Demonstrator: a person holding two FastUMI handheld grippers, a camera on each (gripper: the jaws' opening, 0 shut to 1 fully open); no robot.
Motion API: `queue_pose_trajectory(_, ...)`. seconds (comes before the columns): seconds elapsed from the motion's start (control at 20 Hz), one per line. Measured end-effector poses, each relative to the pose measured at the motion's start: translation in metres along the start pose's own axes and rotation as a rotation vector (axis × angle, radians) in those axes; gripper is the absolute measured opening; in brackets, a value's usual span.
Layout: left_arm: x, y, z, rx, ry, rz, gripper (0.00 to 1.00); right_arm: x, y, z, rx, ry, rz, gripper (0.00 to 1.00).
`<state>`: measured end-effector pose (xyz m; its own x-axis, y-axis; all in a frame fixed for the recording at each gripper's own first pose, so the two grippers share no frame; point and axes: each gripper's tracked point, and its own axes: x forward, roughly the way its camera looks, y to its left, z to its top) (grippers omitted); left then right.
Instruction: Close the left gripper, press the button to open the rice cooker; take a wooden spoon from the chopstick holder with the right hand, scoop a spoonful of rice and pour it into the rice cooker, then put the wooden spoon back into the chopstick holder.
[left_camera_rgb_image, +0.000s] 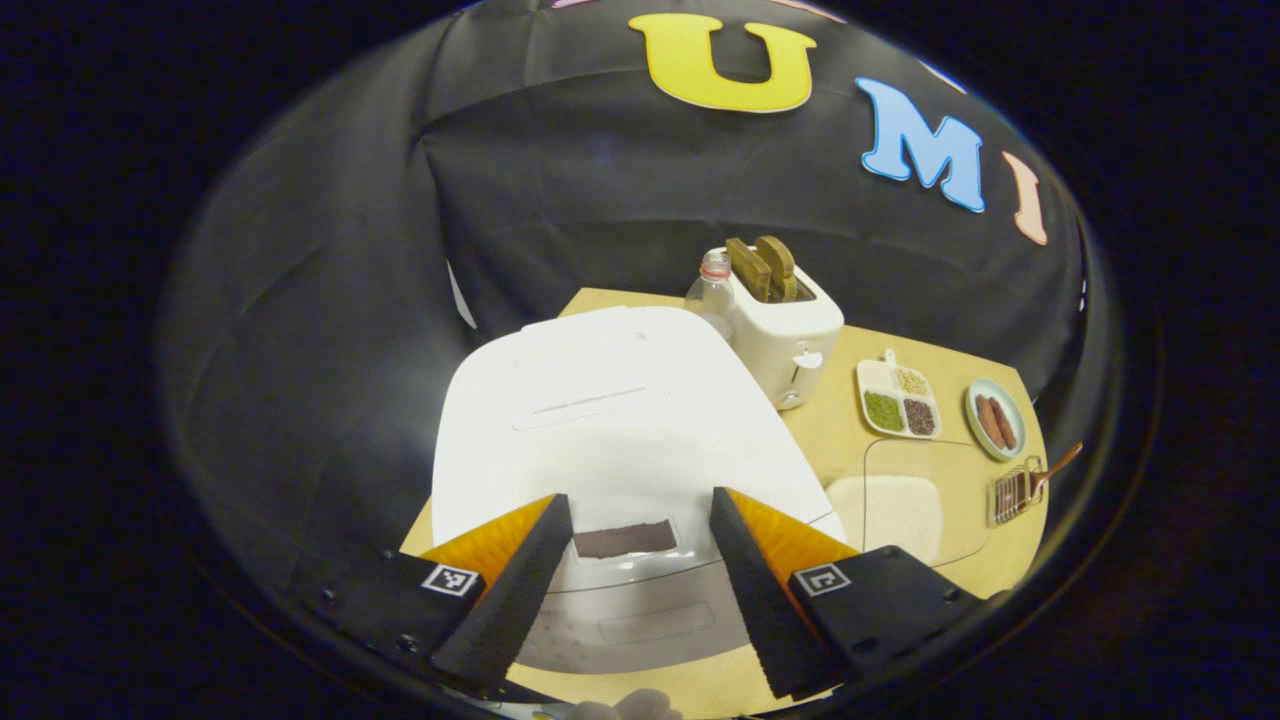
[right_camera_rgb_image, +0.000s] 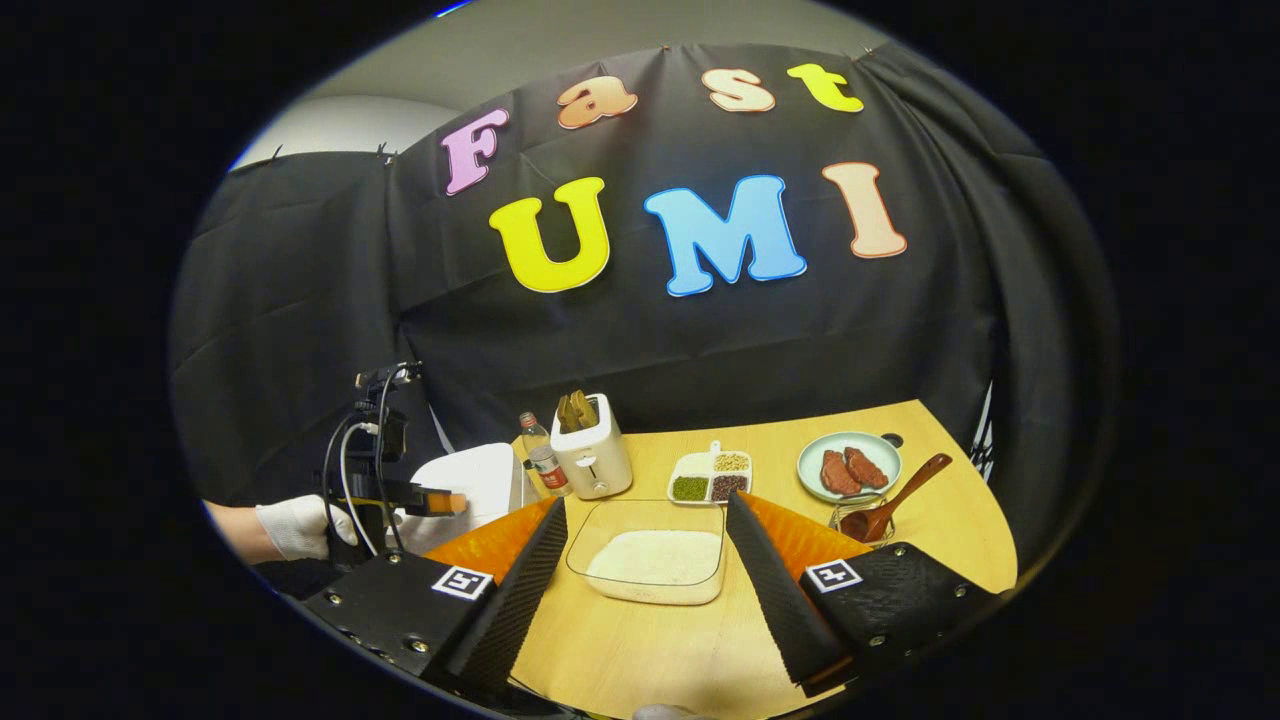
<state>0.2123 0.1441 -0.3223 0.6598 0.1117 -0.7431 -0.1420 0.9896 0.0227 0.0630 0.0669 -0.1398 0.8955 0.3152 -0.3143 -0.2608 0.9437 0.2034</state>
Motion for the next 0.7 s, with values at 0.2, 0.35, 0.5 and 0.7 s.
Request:
queue_pose_trajectory(0.2, -0.014, -0.006, 0.028, 0.022, -0.111, 0.002, 0.96, -0.007, -0.004, 0.015, -0.017, -0.036, -0.022, 0.98)
queue_pose_trajectory(0.35, -0.062, -0.021, 0.066, 0.04, -0.276, -0.011, 0.98, -0.012, -0.005, 0.029, -0.023, -0.067, -0.035, 0.98)
queue_pose_trajectory(0.5, -0.129, -0.036, 0.114, 0.047, -0.48, -0.047, 0.99, -0.018, -0.006, 0.044, -0.039, -0.111, -0.053, 0.98)
queue_pose_trajectory(0.7, -0.232, -0.057, 0.147, 0.09, -0.723, -0.104, 0.96, -0.032, -0.007, 0.073, -0.066, -0.199, -0.096, 0.98)
